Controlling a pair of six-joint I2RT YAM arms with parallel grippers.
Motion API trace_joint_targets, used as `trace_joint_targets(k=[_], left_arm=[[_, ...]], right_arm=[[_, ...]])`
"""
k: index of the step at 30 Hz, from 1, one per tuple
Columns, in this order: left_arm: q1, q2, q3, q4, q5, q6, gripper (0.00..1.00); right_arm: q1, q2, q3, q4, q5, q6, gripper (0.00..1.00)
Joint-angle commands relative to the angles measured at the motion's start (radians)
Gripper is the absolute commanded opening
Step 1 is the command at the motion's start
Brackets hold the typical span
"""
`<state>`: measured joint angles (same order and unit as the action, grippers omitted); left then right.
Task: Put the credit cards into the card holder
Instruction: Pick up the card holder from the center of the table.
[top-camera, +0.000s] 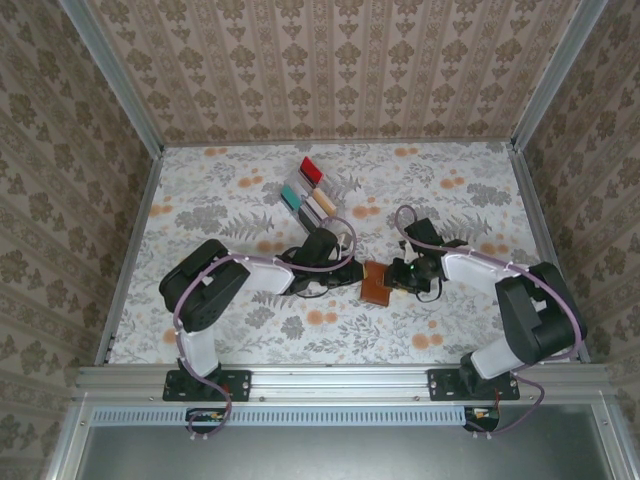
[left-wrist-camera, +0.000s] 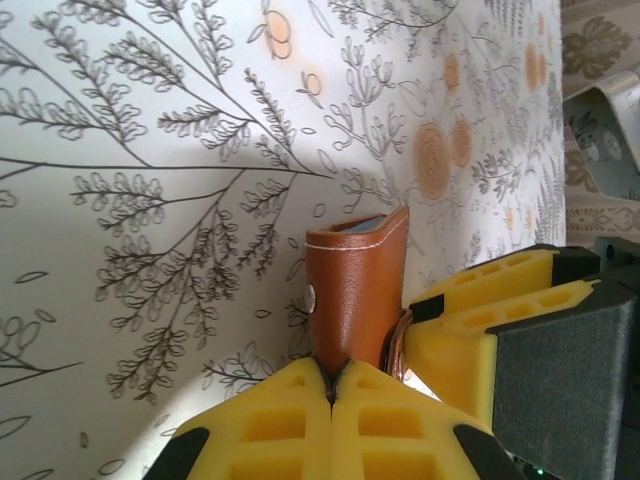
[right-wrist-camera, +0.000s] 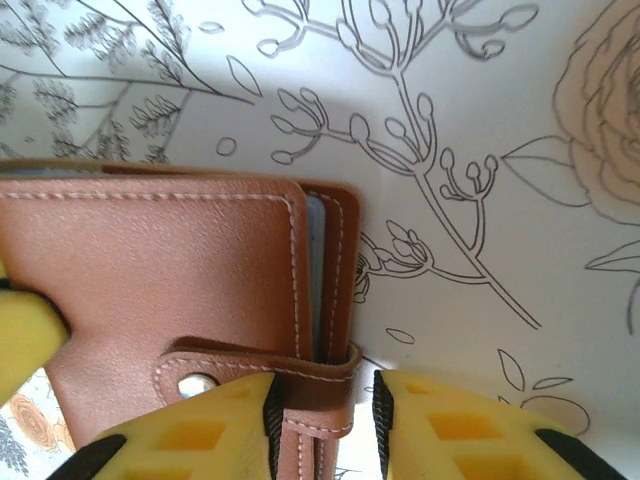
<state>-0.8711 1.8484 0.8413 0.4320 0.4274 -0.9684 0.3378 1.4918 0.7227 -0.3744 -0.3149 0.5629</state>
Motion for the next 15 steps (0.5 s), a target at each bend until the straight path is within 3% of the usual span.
trace_joint_targets(k=[1, 8, 15], left_arm=[[-0.01, -0.044, -0.016, 0.061, 0.024, 0.001, 0.0], [-0.01, -0.058, -0.032, 0.077, 0.013, -0.003, 0.0], [-0.01, -0.061, -0.032, 0.079, 0.014, -0.005, 0.0]], right_arm=[[0.009, -0.077, 0.005, -0.032, 0.058, 0.031, 0.35], [0.048, -0.145, 0.027, -0.051, 0.072, 0.047, 0.43], [0.125, -0.052, 0.091, -0.11, 0.164, 0.053, 0.43]])
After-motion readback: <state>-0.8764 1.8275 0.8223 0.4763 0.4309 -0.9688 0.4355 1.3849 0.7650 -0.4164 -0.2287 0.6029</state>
